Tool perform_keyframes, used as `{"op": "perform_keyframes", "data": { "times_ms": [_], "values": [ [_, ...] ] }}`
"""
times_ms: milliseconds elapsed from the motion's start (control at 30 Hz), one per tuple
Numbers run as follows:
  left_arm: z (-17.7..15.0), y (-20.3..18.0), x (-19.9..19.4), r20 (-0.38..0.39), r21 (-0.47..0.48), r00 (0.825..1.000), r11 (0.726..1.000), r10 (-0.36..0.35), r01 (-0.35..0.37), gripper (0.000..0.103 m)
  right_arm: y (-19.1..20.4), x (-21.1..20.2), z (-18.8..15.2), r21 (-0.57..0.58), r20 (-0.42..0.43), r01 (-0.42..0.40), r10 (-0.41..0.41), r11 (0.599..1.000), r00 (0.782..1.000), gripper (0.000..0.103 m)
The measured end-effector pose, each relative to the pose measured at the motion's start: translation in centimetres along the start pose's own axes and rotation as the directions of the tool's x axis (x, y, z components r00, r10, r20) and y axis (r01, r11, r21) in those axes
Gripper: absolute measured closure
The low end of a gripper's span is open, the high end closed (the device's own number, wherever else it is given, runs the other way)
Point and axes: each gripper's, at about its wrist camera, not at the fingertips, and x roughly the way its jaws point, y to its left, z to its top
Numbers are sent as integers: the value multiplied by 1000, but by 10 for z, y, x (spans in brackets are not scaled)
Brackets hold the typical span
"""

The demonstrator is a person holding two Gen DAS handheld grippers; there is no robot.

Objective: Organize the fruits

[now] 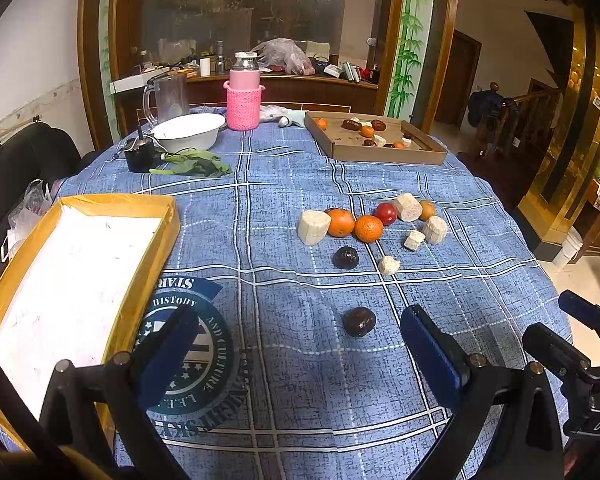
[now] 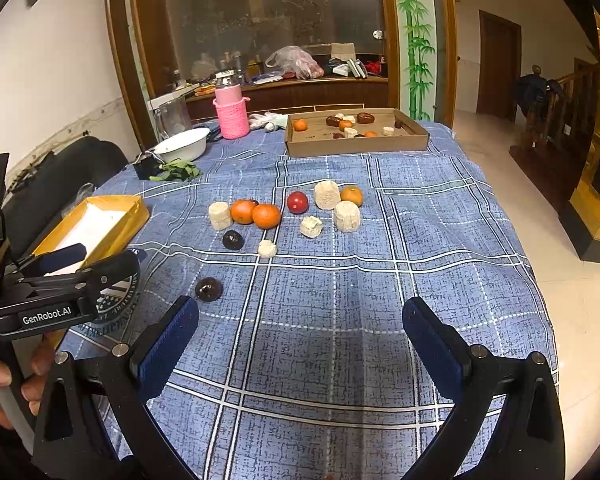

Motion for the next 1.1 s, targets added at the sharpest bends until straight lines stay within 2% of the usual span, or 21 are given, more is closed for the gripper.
{"op": "perform_keyframes", "data": {
  "times_ms": [600,733,800,867,967,1100],
  "values": [
    [-1,12,6,-12,-16,1000,1000,-1,1,0,-1,4,-1,-13,0,14,-14,1000,1000,0],
    [-4,35,15,-21,-36,999,998,42,-43,0,-3,14,-2,-8,-16,5,-6,1000,1000,1],
    [-5,46,23,-40,-52,998,997,51,-53,0,-3,26,-1,12,-35,-20,20,1000,999,4],
    [-5,55,30,-55,-59,996,995,71,-74,2,1,47,4,-7,-72,-23,22,1000,997,19],
    [-3,59,39,-71,-61,995,996,66,-71,5,13,75,13,-63,-89,-44,38,997,995,31],
    [-3,53,48,-82,-31,995,998,53,-56,7,23,119,26,-85,-159,-73,59,994,986,45]
  ]
}}
